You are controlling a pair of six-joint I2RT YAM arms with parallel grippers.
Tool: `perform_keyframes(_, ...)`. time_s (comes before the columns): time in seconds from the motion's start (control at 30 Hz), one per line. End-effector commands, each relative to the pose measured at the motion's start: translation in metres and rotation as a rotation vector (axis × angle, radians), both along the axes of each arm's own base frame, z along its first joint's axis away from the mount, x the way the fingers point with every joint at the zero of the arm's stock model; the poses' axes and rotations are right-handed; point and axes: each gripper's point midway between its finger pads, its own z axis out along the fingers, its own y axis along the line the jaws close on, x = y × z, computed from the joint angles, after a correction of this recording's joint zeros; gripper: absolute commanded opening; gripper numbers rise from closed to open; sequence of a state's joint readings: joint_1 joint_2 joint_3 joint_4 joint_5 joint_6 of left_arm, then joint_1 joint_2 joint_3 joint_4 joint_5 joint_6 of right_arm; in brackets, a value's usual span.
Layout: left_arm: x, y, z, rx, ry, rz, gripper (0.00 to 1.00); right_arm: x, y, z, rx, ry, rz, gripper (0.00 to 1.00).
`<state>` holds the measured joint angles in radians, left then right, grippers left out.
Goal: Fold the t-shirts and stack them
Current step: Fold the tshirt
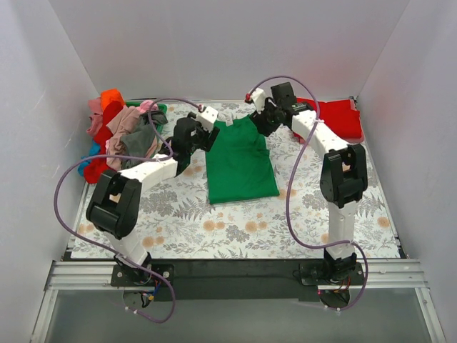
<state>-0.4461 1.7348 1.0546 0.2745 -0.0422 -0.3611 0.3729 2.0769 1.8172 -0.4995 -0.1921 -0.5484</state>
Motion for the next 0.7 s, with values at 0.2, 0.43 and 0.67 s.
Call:
perform_keyframes(0.2,-0.133,-0.020,0.058,-0.003,-0.082,-0.500,0.66,-0.149,0.002,0.023,0.208,0.153,0.498,0.65)
perform_keyframes(0.43,-0.243,-0.027,0.010,0.051,-0.087,-0.789,0.67,-0.233,-0.003,0.001,0.322,0.220,0.644,0.68)
perform_keyframes(0.67,-0.259,-0.021,-0.034,0.158,-0.015,-0.760,0.70,-0.270,-0.015,-0.018,0.333,0.194,0.718,0.72)
